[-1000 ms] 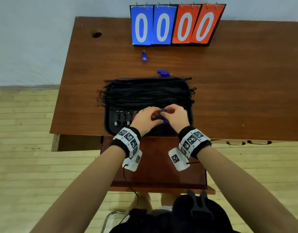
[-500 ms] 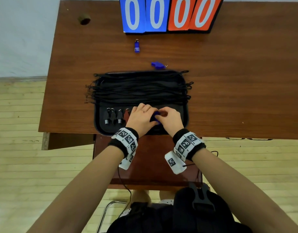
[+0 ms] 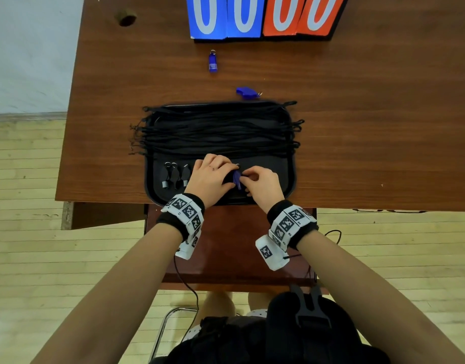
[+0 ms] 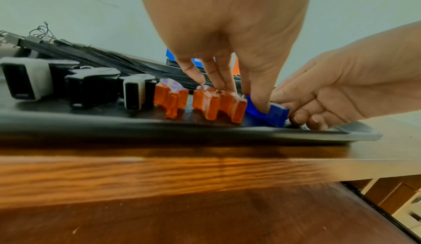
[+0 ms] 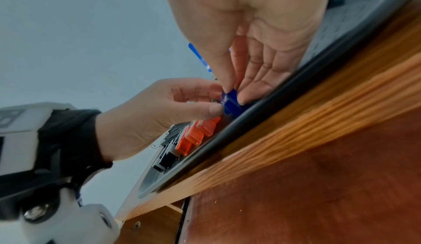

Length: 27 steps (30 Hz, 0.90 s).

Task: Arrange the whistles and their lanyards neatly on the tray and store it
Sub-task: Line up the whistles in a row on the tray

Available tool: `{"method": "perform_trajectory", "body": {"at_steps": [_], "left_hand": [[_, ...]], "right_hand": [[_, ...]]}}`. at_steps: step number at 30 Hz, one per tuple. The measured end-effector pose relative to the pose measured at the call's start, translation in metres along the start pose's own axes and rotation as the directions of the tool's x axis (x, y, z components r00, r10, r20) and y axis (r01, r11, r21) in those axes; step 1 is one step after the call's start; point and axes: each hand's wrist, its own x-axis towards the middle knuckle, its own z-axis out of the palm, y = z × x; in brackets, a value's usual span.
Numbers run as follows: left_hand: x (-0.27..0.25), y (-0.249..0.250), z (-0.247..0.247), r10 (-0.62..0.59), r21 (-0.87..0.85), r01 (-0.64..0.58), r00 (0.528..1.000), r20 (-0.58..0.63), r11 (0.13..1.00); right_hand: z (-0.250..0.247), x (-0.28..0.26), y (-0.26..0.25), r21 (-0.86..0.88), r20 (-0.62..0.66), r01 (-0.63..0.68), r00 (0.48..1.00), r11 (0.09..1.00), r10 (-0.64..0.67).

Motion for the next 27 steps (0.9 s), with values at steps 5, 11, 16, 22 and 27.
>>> {"method": "perform_trajectory", "body": {"at_steps": [5, 11, 16, 22, 27], "left_hand": [[0.0, -0.006, 0.002, -0.013, -0.02, 0.013, 1.0, -0.017, 1.0], [-0.003, -0.008, 0.0, -0.021, -0.013, 0.021, 0.999, -0.033, 1.0], [-0.005, -0.01, -0.002, -0.023, -0.008, 0.023, 1.0, -0.011, 1.0], [-0.004, -0.009, -0.005, -0.027, -0.015, 0.027, 1.0, 0.012, 1.0], [-0.005, -0.01, -0.01, -0.044, -0.027, 0.045, 0.999, 0.028, 0.999]], "right_hand": [[0.004, -0.001, -0.003, 0.075, 0.0, -0.008, 1.0, 0.997, 0.008], [0.01, 0.001, -0.003, 0.111, 0.006, -0.011, 1.0, 0.994, 0.011], [0.013, -0.001, -0.002, 0.124, -0.003, -0.014, 1.0, 0.992, 0.014], [0.016, -0.002, -0.001, 0.141, -0.02, -0.027, 0.999, 0.99, 0.03], [0.014, -0.003, -0.001, 0.139, 0.001, -0.029, 1.0, 0.99, 0.029]]}}
